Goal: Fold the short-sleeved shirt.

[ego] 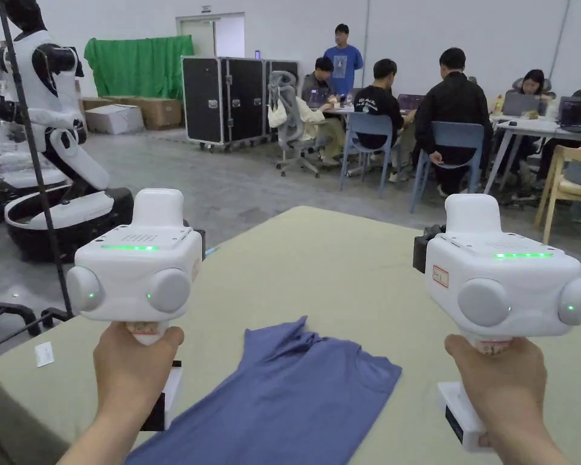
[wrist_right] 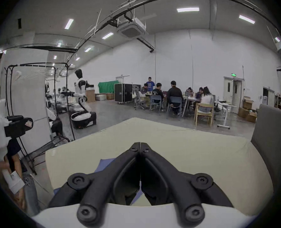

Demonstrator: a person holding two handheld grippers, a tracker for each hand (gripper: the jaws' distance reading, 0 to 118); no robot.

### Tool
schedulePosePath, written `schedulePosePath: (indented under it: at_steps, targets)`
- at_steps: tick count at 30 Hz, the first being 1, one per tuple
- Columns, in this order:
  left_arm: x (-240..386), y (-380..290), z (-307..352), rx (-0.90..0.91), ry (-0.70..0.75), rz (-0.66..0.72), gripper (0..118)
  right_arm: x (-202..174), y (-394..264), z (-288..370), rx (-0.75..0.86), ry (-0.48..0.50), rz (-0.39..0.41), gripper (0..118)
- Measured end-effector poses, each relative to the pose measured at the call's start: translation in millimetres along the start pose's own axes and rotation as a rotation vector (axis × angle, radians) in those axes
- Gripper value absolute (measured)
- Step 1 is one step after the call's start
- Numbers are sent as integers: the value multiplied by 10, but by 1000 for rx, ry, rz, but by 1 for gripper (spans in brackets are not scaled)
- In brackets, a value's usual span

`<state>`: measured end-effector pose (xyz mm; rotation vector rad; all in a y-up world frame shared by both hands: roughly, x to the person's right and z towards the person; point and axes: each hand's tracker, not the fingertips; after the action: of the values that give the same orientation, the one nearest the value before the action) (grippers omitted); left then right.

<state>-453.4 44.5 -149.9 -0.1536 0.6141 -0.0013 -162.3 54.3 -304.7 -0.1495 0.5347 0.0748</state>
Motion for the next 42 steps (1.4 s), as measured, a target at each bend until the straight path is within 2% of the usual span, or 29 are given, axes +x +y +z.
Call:
schedulePosePath:
  at_steps: [2, 3, 5, 6, 7, 8, 12, 14, 21, 24, 27, 28, 29, 30, 31, 32, 34, 35, 40, 42]
  targets:
    - [28, -59, -75, -12, -60, 33, 0, 55, -35, -31, -11, 6, 2, 2]
    - [71, -99, -117, -28, -86, 42, 15, 97, -67, -38, -21, 15, 5, 2]
    - [215, -233, -304, -92, -111, 15, 101, 198, -156, -61, -47, 4, 28, 2]
    - [334, -337, -471, -202, -130, -3, 116, 264, -216, -69, -55, -7, 44, 2]
    - [457, -497, -625, -302, -192, -17, 116, 340, -279, -86, -70, -19, 60, 2]
    - [577, -663, -729, -325, -251, -27, 116, 414, -339, -109, -88, -30, 71, 2]
    - [1179, -1523, -1260, -508, -305, -91, 116, 820, -645, -263, -176, -72, 35, 2]
    - [1433, -1924, -1537, -627, -336, -119, 116, 1020, -828, -365, -219, -111, 48, 2]
    - [1775, -2880, -2289, -852, -303, -160, 116, 1557, -1468, -831, -360, -157, -5, 3]
    - [1745, -3037, -2388, -859, -298, -164, 116, 1656, -1701, -959, -402, -148, -35, 2]
    - [1712, -3045, -2270, -718, -354, -222, 115, 1646, -1876, -1008, -426, -139, -51, 3]
    - [1686, -3047, -2255, -730, -356, -187, 110, 1649, -1927, -1022, -439, -125, -49, 3]
    - [1671, -3025, -2238, -712, -347, -182, 97, 1627, -1962, -1023, -448, -118, -44, 2]
    - [1645, -2985, -2230, -692, -343, -166, 65, 1613, -1997, -1017, -453, -119, -40, 3]
    - [1569, -2926, -2202, -670, -340, -125, 24, 1624, -2025, -1002, -456, -113, -45, 3]
    - [1514, -2912, -2221, -666, -311, -96, 2, 1636, -2045, -989, -460, -109, -53, 3]
    - [1350, -2939, -2347, -749, -341, 84, 2, 1665, -2073, -925, -466, -101, -67, 3]
    - [1294, -2933, -2381, -759, -346, 122, 2, 1691, -2080, -881, -466, -102, -73, 3]
    - [1369, -2665, -2170, -699, -298, 223, 2, 2008, -2006, -425, -426, -139, -142, 3]
    - [1434, -2461, -2071, -671, -371, 276, 2, 2196, -1936, -178, -395, -187, -148, 3]
